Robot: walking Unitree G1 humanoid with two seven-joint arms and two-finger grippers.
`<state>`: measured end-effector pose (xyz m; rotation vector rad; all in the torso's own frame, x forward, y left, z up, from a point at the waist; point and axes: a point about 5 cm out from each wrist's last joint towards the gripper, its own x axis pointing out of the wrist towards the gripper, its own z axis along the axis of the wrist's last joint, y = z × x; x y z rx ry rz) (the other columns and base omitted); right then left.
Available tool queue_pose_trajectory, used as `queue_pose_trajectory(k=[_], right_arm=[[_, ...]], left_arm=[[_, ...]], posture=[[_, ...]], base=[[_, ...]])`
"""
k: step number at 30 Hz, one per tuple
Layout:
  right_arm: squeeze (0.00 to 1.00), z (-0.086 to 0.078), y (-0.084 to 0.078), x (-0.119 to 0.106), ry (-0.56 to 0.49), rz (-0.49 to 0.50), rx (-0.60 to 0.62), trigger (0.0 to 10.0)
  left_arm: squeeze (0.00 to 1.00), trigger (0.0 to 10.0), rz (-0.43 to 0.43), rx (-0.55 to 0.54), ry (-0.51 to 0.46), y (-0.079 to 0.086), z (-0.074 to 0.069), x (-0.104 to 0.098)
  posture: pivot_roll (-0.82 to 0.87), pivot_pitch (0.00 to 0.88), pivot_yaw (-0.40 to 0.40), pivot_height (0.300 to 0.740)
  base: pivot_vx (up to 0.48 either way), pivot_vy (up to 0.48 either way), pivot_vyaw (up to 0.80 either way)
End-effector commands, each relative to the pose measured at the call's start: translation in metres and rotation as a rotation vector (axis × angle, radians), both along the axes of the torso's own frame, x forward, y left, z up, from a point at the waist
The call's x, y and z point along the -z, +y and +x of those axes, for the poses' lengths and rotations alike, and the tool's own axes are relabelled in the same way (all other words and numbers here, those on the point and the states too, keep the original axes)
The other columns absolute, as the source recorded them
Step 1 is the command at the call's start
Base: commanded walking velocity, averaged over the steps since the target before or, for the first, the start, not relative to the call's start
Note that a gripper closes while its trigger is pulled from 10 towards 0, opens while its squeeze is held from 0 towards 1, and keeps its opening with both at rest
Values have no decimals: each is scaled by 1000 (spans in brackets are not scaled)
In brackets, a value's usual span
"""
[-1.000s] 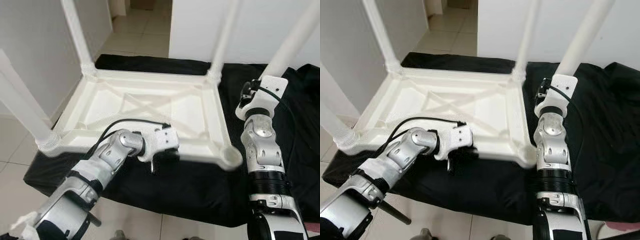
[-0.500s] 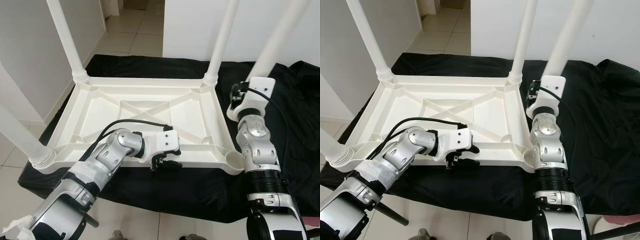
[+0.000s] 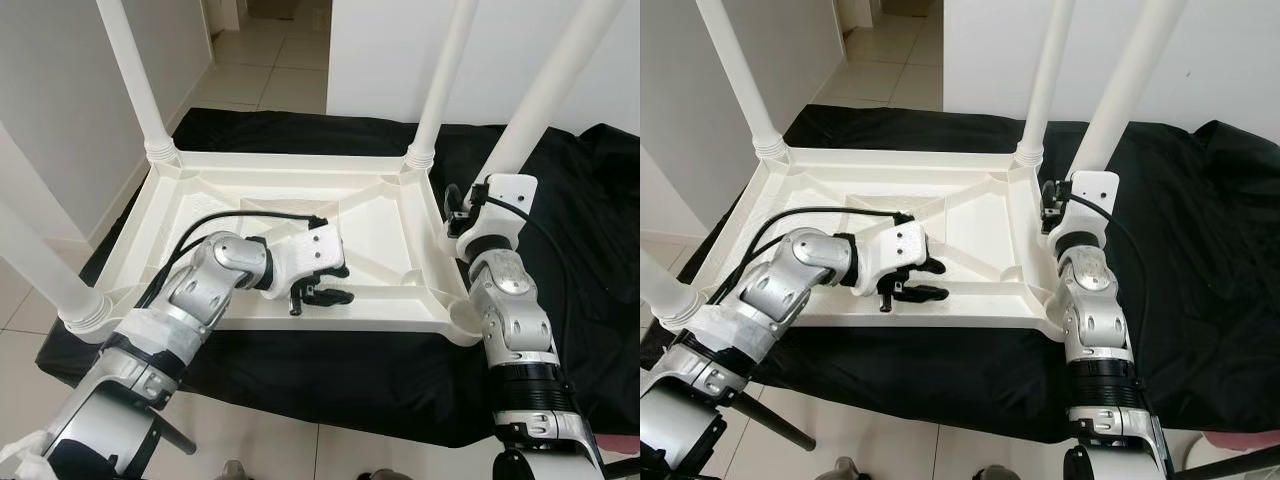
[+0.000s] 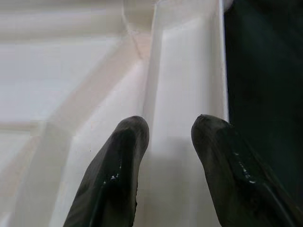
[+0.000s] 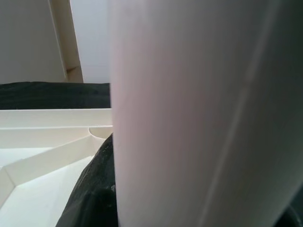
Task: Building children table
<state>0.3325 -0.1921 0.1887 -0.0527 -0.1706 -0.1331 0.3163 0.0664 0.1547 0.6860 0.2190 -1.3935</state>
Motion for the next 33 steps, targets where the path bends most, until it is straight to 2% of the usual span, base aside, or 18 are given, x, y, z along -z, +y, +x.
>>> queue_pose_trajectory(k=[1, 4, 9, 12, 20, 22, 23, 25, 26, 28, 30, 31, 32, 33], right_arm=[[0, -2, -1, -1, -8, -7, 5, 10000], [0, -2, 0, -1, -8, -6, 3, 10000], [0, -3, 0, -2, -9, -5, 3, 10000], [0, -3, -1, -3, -13, -8, 7, 10000], [0, -2, -4, -4, -15, -13, 18, 10000], [0, -3, -4, -3, -14, -15, 18, 10000], [0, -4, -4, -2, -14, -17, 15, 10000], [0, -4, -4, -2, -14, -17, 15, 10000], [0, -8, -3, 0, -16, -22, -2, 10000], [0, -8, -3, 0, -16, -22, -2, 10000], [0, -13, -2, 3, -22, -21, -31, 10000], [0, -13, -2, 3, -22, -21, -31, 10000], [0, -17, -1, 5, -22, -24, -48, 10000], [0, -17, -1, 5, -22, -24, -48, 10000]], left_arm=[[0, 10000, 66, -165, -108, 13, 14, 10], [0, 10000, 103, -229, -125, 21, 23, 12], [0, 10000, 114, -253, -130, 23, 25, 12], [0, 10000, 219, -387, -217, 35, 41, 20], [0, 10000, 284, -418, -262, 49, 48, 20], [0, 10000, 255, -405, -248, 48, 49, 16], [0, 10000, 214, -387, -229, 46, 48, 11], [0, 10000, 214, -387, -229, 46, 48, 11], [0, 10000, 83, -332, -176, 36, 43, -2], [0, 10000, 83, -332, -176, 36, 43, -2], [0, 10000, -100, -258, -138, 24, 36, -21], [0, 10000, -100, -258, -138, 24, 36, -21], [0, 10000, -188, -246, -134, 20, 32, -29], [0, 10000, -188, -246, -134, 20, 32, -29]], posture=[[-63, 0, -5, 740], [-62, 0, -4, 740], [-61, 0, -4, 740], [-69, 0, 0, 740], [-72, 0, 2, 740], [-71, 0, 1, 740], [-72, 0, 1, 740], [-72, 0, 1, 740], [-75, 0, -1, 740], [-75, 0, -1, 740], [-75, 0, -1, 740], [-75, 0, -1, 740], [-76, 0, -1, 740], [-76, 0, -1, 740]], base=[[0, 0, 0], [0, 0, 0], [0, 0, 0], [0, 0, 0], [0, 0, 0], [0, 0, 0], [0, 0, 0], [0, 0, 0], [0, 0, 0], [0, 0, 0], [0, 0, 0], [0, 0, 0], [0, 0, 0], [0, 0, 0]])
